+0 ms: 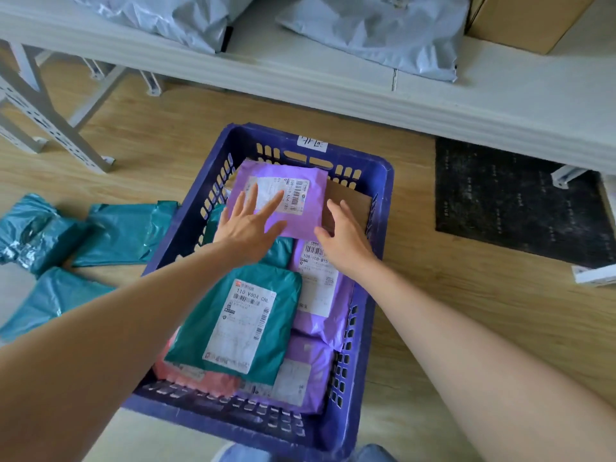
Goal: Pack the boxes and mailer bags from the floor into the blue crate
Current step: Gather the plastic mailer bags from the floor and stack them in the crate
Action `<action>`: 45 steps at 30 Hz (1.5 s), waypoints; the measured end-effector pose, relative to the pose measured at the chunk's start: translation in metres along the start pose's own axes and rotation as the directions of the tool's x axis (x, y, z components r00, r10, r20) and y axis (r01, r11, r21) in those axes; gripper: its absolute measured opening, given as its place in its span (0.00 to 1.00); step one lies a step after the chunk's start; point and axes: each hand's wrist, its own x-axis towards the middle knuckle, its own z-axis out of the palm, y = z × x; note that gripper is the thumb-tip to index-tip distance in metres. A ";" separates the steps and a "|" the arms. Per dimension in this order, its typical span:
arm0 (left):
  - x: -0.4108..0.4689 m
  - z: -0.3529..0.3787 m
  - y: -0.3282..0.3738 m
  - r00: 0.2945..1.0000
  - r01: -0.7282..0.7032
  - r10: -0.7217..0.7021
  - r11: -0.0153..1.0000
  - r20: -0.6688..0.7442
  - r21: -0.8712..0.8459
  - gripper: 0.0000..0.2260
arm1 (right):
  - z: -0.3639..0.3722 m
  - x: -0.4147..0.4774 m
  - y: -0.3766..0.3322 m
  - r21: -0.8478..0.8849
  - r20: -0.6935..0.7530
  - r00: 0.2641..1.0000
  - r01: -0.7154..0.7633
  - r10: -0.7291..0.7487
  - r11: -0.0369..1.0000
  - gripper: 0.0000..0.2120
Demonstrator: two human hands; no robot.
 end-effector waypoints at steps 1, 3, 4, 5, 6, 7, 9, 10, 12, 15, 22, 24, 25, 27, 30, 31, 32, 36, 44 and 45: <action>-0.015 -0.008 0.005 0.999 0.003 -0.003 1.000 0.036 -0.002 0.26 | -0.008 -0.011 -0.006 -0.006 0.014 1.000 -0.025 0.025 1.000 0.29; -0.046 -0.029 0.017 0.995 0.014 -0.012 1.000 0.098 -0.019 0.26 | -0.026 -0.034 -0.022 -0.004 0.035 0.997 -0.063 0.063 0.998 0.30; -0.062 -0.042 0.022 0.993 0.025 -0.021 0.999 0.116 -0.039 0.25 | -0.035 -0.046 -0.033 0.012 0.043 0.996 -0.081 0.081 0.997 0.30; -0.077 -0.056 0.026 0.991 0.042 -0.032 0.997 0.132 -0.071 0.25 | -0.044 -0.058 -0.045 0.032 0.046 0.994 -0.101 0.100 0.994 0.30; -0.092 -0.072 0.030 0.988 0.063 -0.046 0.992 0.146 -0.111 0.25 | -0.054 -0.071 -0.058 0.049 0.046 0.991 -0.126 0.123 0.991 0.31; -0.106 -0.087 0.034 0.986 0.086 -0.061 0.984 0.158 -0.155 0.25 | -0.064 -0.084 -0.072 0.063 0.043 0.988 -0.148 0.145 0.987 0.30; -0.135 -0.119 0.038 0.981 0.131 -0.095 0.965 0.167 -0.225 0.25 | -0.083 -0.108 -0.101 0.103 0.039 0.980 -0.196 0.193 0.975 0.30; -0.149 -0.134 0.039 0.979 0.157 -0.117 0.954 0.166 -0.254 0.25 | -0.090 -0.120 -0.116 0.119 0.042 0.976 -0.218 0.215 0.969 0.29; -0.179 -0.162 0.038 0.972 0.212 -0.168 0.929 0.163 -0.304 0.24 | -0.102 -0.143 -0.146 0.111 0.067 0.970 -0.242 0.235 0.964 0.28; -0.228 -0.202 0.034 0.949 0.309 -0.265 0.885 0.169 -0.349 0.24 | -0.115 -0.173 -0.188 0.089 0.137 0.961 -0.253 0.240 0.963 0.27; -0.351 -0.278 0.024 0.865 0.500 -0.469 0.771 0.180 -0.394 0.23 | -0.137 -0.244 -0.267 0.132 0.268 0.929 -0.299 0.256 0.945 0.24; -0.376 -0.293 0.021 0.828 0.560 -0.521 0.746 0.208 -0.361 0.23 | -0.141 -0.258 -0.283 0.134 0.293 0.919 -0.311 0.263 0.941 0.24; -0.387 -0.299 0.020 0.818 0.575 -0.533 0.735 0.217 -0.359 0.23 | -0.141 -0.263 -0.289 0.132 0.305 0.916 -0.311 0.260 0.941 0.24; -0.404 -0.310 0.015 0.805 0.591 -0.546 0.709 0.231 -0.385 0.23 | -0.138 -0.272 -0.305 0.117 0.331 0.908 -0.310 0.258 0.943 0.23; -0.420 -0.323 -0.002 0.777 0.625 -0.576 0.653 0.256 -0.428 0.23 | -0.124 -0.278 -0.326 0.114 0.354 0.892 -0.340 0.282 0.933 0.22; -0.422 -0.327 -0.011 0.773 0.628 -0.580 0.647 0.255 -0.433 0.23 | -0.117 -0.280 -0.334 0.122 0.356 0.889 -0.349 0.288 0.929 0.22; -0.422 -0.331 -0.021 0.772 0.628 -0.586 0.645 0.246 -0.435 0.23 | -0.110 -0.280 -0.344 0.135 0.354 0.891 -0.349 0.284 0.927 0.22; -0.415 -0.350 -0.072 0.766 0.634 -0.602 0.652 0.226 -0.416 0.23 | -0.070 -0.266 -0.381 0.179 0.345 0.888 -0.379 0.303 0.908 0.19; -0.378 -0.383 -0.227 0.835 0.546 -0.459 0.756 0.302 -0.361 0.23 | 0.043 -0.221 -0.452 0.229 0.214 0.842 -0.536 0.495 0.813 0.20; -0.372 -0.384 -0.247 0.839 0.535 -0.439 0.771 0.321 -0.346 0.23 | 0.059 -0.218 -0.454 0.227 0.189 0.831 -0.555 0.523 0.800 0.19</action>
